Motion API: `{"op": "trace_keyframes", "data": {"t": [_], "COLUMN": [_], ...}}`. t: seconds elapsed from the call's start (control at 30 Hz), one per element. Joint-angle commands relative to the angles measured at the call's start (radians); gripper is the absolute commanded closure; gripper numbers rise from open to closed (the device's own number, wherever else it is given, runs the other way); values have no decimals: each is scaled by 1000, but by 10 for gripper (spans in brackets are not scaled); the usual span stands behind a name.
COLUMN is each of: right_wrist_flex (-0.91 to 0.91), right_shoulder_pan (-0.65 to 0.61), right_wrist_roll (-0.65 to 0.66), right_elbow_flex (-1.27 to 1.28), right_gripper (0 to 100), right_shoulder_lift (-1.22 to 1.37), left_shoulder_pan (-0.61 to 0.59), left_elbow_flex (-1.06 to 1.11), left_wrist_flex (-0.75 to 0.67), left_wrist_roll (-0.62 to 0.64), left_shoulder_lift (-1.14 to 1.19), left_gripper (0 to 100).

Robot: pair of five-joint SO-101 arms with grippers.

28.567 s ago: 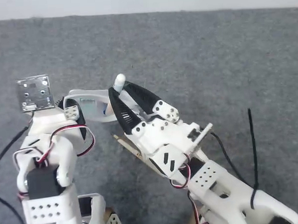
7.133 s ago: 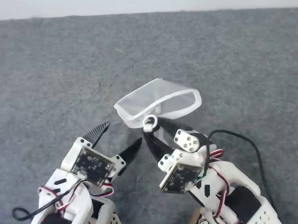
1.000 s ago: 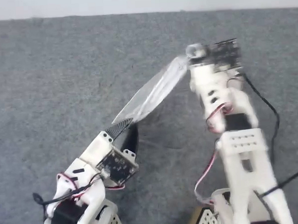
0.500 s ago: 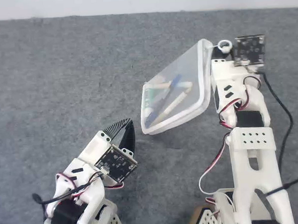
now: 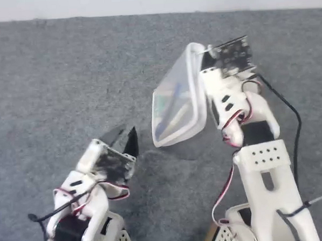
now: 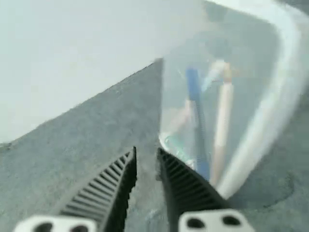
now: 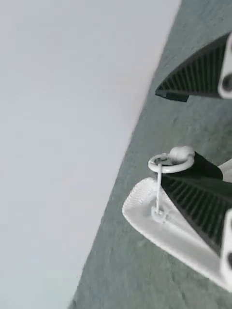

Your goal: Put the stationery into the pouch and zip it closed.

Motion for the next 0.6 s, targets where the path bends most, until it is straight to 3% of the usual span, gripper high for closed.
{"op": "trace_keyframes", "data": {"t": [0.0, 0.2, 0.4, 0.57], "right_wrist_flex": [85, 74, 64, 65], "right_shoulder_pan": [-116, -220, -335, -348], "right_wrist_roll": [49, 109, 186, 184], "right_elbow_flex": [8, 68, 120, 123], "right_gripper": [784, 785, 785, 785], "right_shoulder_lift": [10, 4, 13, 13], "left_shoulder_pan": [-130, -302, -376, -442], "left_elbow_flex": [-85, -93, -134, -150], "left_wrist_flex": [-55, -95, -97, -95], "left_wrist_roll": [192, 384, 531, 669], "left_shoulder_lift": [-14, -14, -14, -14], "left_gripper": [835, 789, 780, 741]}}
